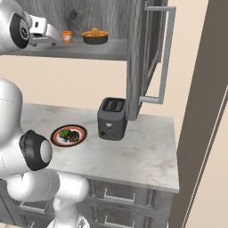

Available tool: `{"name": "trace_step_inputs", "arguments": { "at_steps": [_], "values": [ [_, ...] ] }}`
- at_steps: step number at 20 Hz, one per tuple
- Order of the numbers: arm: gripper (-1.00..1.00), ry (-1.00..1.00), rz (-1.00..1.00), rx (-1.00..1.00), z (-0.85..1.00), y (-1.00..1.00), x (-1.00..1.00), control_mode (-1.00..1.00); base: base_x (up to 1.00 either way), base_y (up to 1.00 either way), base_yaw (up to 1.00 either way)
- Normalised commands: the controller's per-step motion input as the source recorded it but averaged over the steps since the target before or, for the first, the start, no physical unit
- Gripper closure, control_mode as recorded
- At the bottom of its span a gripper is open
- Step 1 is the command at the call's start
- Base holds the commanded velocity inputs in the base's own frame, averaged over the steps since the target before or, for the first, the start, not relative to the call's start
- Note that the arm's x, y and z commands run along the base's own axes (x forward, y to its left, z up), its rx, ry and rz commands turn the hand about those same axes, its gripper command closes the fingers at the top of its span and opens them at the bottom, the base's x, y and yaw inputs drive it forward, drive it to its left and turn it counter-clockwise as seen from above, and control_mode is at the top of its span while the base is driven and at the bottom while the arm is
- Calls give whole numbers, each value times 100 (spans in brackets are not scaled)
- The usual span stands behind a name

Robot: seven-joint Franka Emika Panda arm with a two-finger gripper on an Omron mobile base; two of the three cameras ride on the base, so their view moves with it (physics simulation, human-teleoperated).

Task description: Pick the avocado and bread from the counter and place them on the plate. Then pick the jam from the cabinet and place it next to the plate. Lastly close the cabinet door.

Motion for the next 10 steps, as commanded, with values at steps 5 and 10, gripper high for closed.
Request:
{"name": "trace_step_inputs", "arguments": {
  "at_steps": [5,10],
  "values": [
    [-100,2,-2,0,-1,0,26,-100,0,0,0],
    [-100,5,-3,0,0,3,35,-100,0,0,0]
  ]
}}
